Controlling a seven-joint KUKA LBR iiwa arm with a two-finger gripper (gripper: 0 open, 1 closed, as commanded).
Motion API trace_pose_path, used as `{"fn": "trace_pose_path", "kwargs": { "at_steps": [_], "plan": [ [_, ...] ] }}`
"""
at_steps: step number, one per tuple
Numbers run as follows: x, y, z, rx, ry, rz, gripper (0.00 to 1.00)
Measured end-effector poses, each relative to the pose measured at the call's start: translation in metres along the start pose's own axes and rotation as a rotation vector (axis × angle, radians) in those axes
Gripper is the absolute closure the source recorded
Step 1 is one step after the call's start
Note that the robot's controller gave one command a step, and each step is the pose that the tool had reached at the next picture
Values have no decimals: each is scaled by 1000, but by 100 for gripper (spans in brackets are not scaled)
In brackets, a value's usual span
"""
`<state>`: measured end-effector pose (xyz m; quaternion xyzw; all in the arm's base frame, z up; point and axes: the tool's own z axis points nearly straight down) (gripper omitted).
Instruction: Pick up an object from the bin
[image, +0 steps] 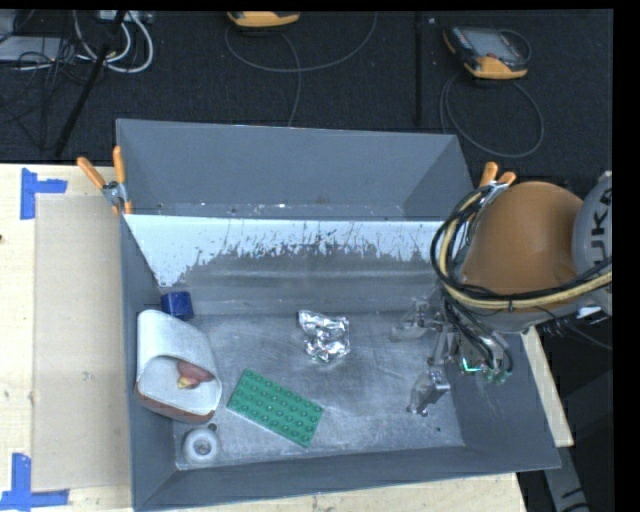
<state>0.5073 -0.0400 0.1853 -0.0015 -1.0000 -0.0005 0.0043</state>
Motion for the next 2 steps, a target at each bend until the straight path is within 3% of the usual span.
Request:
{"fn": "trace_pose_path", "kwargs": {
  "at_steps": [1,2],
  "plan": [
    [-94,60,112,2,-10,-108,0],
    [-113,88,83,-1,-13,-23,0]
  ]
}}
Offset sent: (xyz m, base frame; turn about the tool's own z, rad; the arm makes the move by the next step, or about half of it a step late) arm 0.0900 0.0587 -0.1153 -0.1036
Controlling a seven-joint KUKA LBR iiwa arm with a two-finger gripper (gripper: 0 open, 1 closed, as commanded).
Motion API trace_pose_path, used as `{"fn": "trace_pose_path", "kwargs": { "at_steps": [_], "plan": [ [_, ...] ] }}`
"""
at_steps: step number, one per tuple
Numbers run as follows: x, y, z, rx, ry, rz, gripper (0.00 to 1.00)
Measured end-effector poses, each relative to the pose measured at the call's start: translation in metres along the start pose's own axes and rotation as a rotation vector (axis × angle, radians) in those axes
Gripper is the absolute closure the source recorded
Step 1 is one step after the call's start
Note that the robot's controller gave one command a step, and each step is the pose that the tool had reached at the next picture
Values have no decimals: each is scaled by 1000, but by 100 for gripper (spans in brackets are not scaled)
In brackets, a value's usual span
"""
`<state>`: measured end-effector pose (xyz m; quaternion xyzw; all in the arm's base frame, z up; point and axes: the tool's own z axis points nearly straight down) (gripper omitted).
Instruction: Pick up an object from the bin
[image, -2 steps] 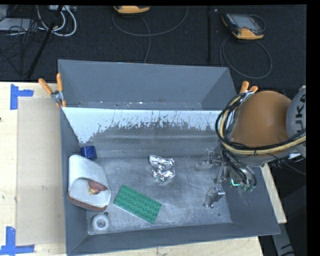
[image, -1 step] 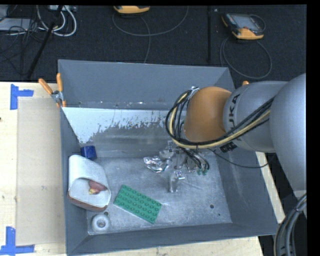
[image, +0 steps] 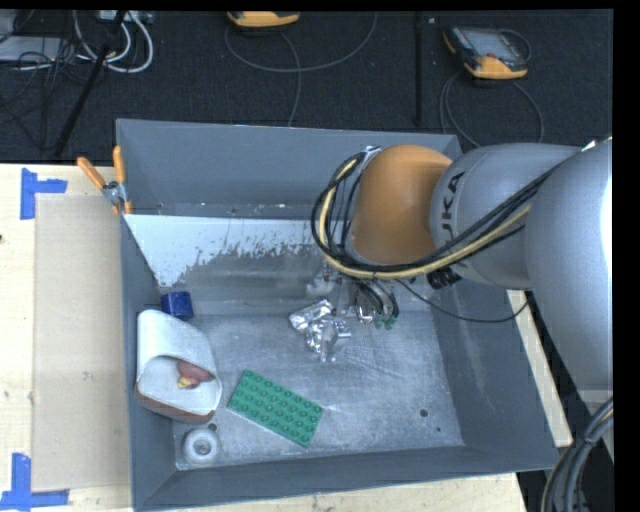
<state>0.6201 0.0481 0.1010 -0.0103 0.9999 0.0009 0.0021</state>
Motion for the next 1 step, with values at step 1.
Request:
{"fn": "trace_pose_path", "kwargs": {
  "at_steps": [1],
  "plan": [
    [5,-19,2,2,5,170,0]
  ]
}}
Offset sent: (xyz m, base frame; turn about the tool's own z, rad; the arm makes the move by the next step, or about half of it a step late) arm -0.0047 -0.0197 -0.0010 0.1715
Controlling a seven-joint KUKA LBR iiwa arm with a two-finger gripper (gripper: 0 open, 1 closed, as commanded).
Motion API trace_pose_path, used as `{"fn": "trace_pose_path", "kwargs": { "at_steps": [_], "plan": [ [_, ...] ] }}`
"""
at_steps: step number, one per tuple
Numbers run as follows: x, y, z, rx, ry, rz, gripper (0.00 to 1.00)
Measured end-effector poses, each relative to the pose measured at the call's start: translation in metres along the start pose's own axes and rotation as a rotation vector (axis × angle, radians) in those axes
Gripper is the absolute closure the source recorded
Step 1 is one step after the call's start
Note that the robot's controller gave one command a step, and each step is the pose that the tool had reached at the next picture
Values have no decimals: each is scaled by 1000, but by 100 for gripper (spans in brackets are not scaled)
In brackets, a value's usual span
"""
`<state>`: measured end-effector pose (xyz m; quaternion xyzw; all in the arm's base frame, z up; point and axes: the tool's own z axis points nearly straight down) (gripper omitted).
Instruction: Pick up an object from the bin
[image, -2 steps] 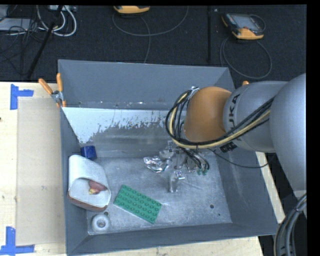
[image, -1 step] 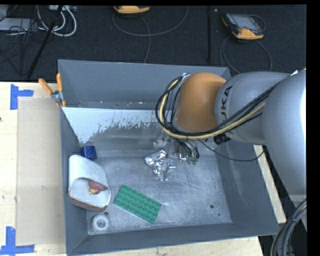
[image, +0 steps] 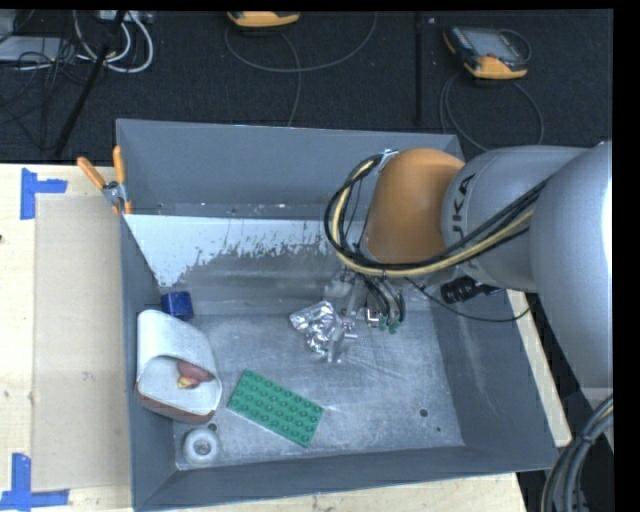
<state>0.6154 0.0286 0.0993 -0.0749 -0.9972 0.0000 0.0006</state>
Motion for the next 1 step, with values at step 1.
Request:
{"fn": "trace_pose_path", "kwargs": {
  "at_steps": [1],
  "plan": [
    [6,3,24,-1,-9,-301,0]
  ]
}}
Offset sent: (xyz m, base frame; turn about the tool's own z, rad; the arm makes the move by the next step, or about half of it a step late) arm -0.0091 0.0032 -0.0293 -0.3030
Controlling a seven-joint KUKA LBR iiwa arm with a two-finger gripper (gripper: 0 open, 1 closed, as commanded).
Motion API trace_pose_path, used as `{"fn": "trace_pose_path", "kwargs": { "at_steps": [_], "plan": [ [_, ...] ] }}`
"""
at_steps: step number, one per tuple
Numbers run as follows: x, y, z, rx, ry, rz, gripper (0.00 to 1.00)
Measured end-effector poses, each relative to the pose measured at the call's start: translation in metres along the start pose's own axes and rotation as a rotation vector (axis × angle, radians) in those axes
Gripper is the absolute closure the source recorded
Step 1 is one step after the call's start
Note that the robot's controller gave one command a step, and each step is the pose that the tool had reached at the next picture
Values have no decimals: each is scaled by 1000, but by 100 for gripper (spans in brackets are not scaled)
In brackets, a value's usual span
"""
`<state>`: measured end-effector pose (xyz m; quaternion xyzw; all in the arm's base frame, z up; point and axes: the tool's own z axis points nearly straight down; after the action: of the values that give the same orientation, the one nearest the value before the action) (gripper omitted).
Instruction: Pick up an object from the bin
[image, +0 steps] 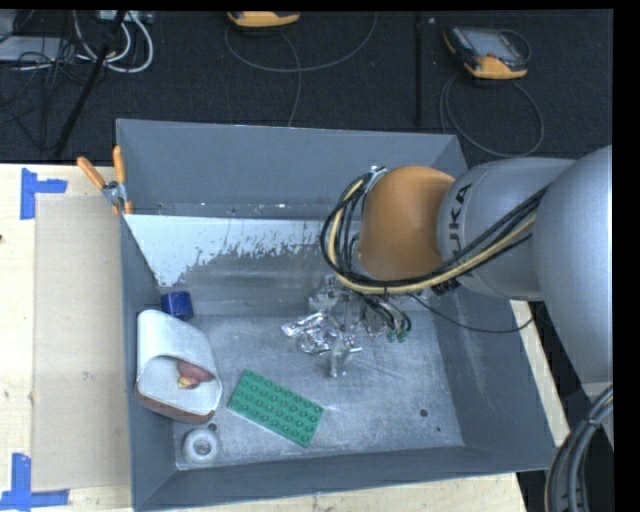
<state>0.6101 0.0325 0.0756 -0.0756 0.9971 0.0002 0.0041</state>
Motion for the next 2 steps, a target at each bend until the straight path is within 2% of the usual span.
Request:
{"fn": "trace_pose_path", "kwargs": {
  "at_steps": [1,2],
  "plan": [
    [-1,0,-2,0,4,1,0],
    [-4,0,-5,0,-3,1,100]
  ]
}}
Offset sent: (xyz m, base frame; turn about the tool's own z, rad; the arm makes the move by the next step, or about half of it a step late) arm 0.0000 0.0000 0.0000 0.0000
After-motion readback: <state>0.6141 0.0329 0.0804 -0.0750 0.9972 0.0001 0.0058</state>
